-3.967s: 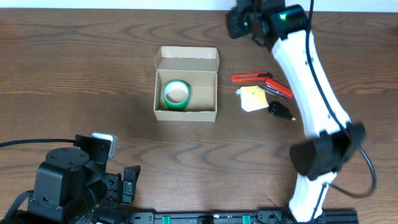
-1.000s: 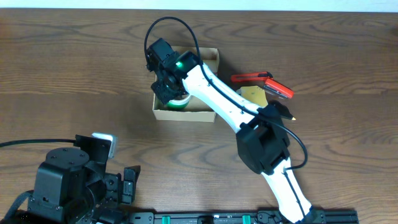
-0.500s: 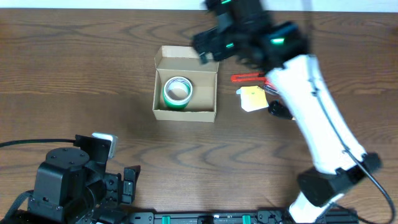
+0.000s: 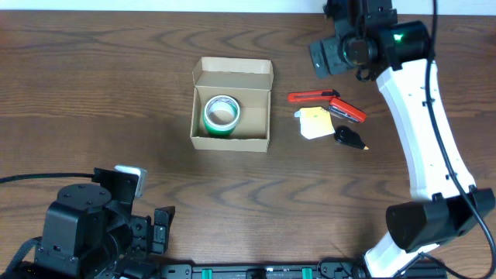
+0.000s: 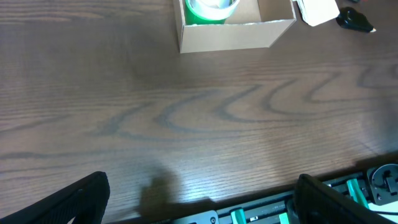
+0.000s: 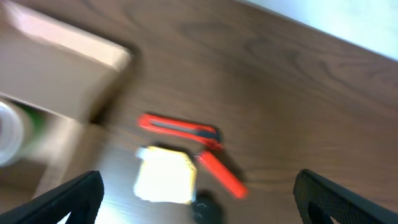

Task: Pack container
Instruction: 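Release the white tape and move the right gripper toward the red cutter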

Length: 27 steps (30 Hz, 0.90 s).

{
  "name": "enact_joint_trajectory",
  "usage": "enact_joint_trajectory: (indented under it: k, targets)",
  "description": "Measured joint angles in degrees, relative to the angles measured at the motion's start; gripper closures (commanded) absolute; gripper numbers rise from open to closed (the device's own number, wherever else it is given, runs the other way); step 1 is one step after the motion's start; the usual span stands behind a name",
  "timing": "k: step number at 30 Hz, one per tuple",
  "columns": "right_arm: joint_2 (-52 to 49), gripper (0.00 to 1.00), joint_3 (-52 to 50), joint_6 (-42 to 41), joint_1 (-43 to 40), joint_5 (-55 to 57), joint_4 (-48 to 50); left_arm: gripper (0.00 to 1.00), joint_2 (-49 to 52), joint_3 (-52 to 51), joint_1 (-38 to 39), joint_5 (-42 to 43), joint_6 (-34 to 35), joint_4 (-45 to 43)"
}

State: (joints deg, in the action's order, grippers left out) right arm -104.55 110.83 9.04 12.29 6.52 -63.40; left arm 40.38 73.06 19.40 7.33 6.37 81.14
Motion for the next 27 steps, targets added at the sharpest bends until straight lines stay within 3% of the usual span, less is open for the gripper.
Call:
enact_joint_trajectory:
  k: [9, 27]
  targets:
    - [-1.5, 0.01, -18.4, 13.6, -8.5, -1.3, 11.5, 0.05, 0.0, 0.0, 0.0, 0.0, 0.0, 0.0]
    - [-1.5, 0.05, -39.7, 22.8, -12.4, -8.2, 34.3, 0.05, 0.0, 0.0, 0.0, 0.0, 0.0, 0.0]
